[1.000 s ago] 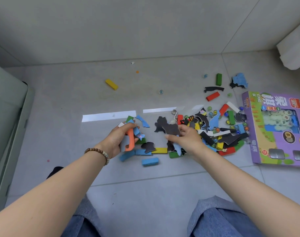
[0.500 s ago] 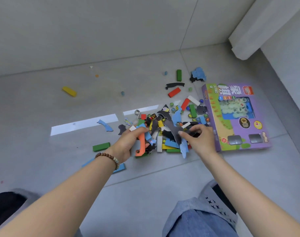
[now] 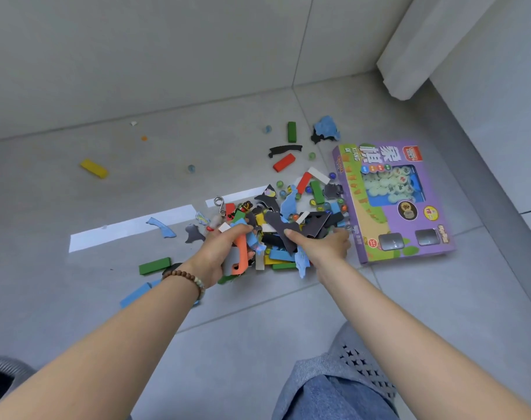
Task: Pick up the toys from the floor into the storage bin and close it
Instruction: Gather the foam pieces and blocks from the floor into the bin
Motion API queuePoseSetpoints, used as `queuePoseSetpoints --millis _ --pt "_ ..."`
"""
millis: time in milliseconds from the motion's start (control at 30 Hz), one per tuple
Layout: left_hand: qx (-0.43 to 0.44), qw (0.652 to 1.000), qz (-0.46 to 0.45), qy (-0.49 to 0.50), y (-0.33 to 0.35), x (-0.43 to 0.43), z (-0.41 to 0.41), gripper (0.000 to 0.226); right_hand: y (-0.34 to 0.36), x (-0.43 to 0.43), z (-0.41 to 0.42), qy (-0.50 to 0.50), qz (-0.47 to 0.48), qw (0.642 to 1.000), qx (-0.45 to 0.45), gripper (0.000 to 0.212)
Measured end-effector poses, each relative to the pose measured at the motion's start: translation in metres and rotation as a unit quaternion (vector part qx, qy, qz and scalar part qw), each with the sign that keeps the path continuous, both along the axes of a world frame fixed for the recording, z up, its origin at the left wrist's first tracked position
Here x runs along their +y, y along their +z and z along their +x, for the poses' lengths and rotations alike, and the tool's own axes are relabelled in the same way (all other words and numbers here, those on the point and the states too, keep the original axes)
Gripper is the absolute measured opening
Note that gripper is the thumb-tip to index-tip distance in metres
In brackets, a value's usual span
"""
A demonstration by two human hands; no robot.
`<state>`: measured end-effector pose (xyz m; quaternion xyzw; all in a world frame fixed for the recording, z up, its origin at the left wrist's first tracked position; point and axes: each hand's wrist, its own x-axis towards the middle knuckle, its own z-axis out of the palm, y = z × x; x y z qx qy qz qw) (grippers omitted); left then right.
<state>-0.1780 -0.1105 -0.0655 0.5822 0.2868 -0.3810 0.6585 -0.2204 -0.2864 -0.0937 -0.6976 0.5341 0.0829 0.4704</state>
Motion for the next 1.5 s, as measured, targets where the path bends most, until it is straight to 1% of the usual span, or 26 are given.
queuePoseSetpoints --millis 100,233,367,500,700,800,967,1067,1167,1333,1433,1500 --pt "0.017 1.000 0.000 -0.008 0.001 -0.001 0.001 0.016 -0.002 0.009 0.005 0.025 -0.014 1.000 -0.004 0.106" --pt "0.027 1.000 -0.006 -0.012 0.002 -0.002 0.002 0.015 -0.005 0.018 0.013 0.021 -0.004 0.999 -0.030 0.086" --pt "0.024 1.000 -0.001 -0.014 0.002 -0.002 0.002 0.012 -0.007 0.020 0.014 0.039 0.012 0.998 -0.052 0.070" --pt "0.025 1.000 0.000 -0.010 0.003 -0.001 0.002 0.011 -0.006 0.018 0.011 0.048 0.032 0.993 -0.099 0.052" --pt "0.025 1.000 0.000 -0.004 0.007 -0.001 0.002 0.014 -0.009 0.012 0.004 0.095 0.013 0.985 -0.142 0.037" --pt "0.023 1.000 0.003 -0.004 0.007 -0.001 0.003 0.015 -0.009 0.006 0.002 0.088 0.025 0.982 -0.165 0.035" --pt "0.021 1.000 -0.001 0.000 0.006 0.000 0.003 0.016 -0.011 -0.004 0.001 0.049 0.094 0.977 -0.186 0.042" --pt "0.029 1.000 -0.001 -0.001 0.004 0.002 0.003 0.016 -0.010 -0.007 0.001 0.046 0.117 0.971 -0.202 0.036" --pt "0.034 0.999 0.007 -0.008 0.002 0.005 0.004 0.017 -0.009 -0.009 0.000 0.009 0.166 0.964 -0.209 0.033" --pt "0.033 0.999 0.004 0.012 0.003 0.011 0.005 0.014 -0.003 -0.014 0.002 -0.027 0.234 0.952 -0.197 0.024" --pt "0.029 0.999 -0.003 0.014 0.007 0.016 0.008 0.018 0.008 -0.020 0.005 -0.054 0.261 0.942 -0.202 0.019" --pt "0.029 0.999 -0.007 0.018 0.015 0.021 0.009 0.024 0.020 -0.022 0.007 -0.048 0.266 0.941 -0.203 0.020"
